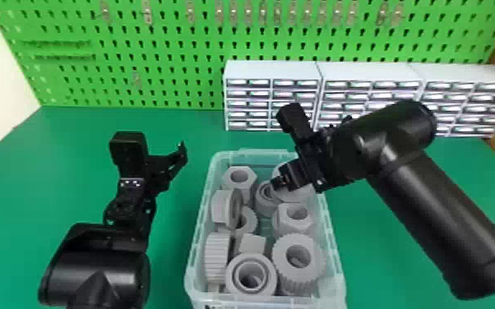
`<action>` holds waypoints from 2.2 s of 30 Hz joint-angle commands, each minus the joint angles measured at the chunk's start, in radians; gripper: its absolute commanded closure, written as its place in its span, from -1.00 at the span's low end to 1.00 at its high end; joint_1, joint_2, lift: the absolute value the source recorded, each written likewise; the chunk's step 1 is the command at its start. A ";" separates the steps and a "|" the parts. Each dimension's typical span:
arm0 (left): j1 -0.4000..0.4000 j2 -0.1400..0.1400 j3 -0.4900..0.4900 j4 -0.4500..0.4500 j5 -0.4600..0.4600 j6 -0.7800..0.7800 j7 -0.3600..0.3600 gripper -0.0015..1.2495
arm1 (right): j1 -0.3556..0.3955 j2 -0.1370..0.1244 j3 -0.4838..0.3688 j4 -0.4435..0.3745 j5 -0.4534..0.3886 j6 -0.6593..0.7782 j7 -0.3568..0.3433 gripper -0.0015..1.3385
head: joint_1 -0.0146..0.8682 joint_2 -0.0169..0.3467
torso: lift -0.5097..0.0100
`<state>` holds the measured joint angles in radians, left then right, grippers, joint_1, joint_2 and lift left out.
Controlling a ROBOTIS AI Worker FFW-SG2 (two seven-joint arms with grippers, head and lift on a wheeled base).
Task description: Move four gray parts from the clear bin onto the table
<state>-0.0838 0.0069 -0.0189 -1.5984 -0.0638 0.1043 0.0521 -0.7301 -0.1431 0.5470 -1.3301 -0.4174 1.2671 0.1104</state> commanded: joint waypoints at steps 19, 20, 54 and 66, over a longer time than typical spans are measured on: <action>0.007 0.007 0.004 0.000 0.006 0.000 0.000 -0.71 | -0.023 0.002 -0.002 -0.052 0.011 0.049 0.000 0.56 | 0.60 -0.51 | 0.76; 0.007 0.007 0.004 0.000 0.004 0.000 0.000 -0.71 | -0.023 0.002 -0.009 -0.064 0.011 0.055 0.000 0.56 | 0.60 -0.51 | 0.76; 0.024 0.024 0.004 -0.002 0.013 0.000 0.000 -0.71 | 0.003 -0.006 -0.245 -0.393 0.121 0.291 0.000 0.56 | 0.60 -0.51 | 0.76; 0.022 0.022 -0.003 -0.002 0.012 0.000 0.006 -0.71 | 0.055 -0.023 -0.368 -0.443 0.175 0.305 0.000 0.56 | 0.60 -0.51 | 0.76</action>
<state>-0.0615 0.0296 -0.0195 -1.6000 -0.0521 0.1043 0.0575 -0.6925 -0.1592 0.2182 -1.7595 -0.2564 1.5704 0.1104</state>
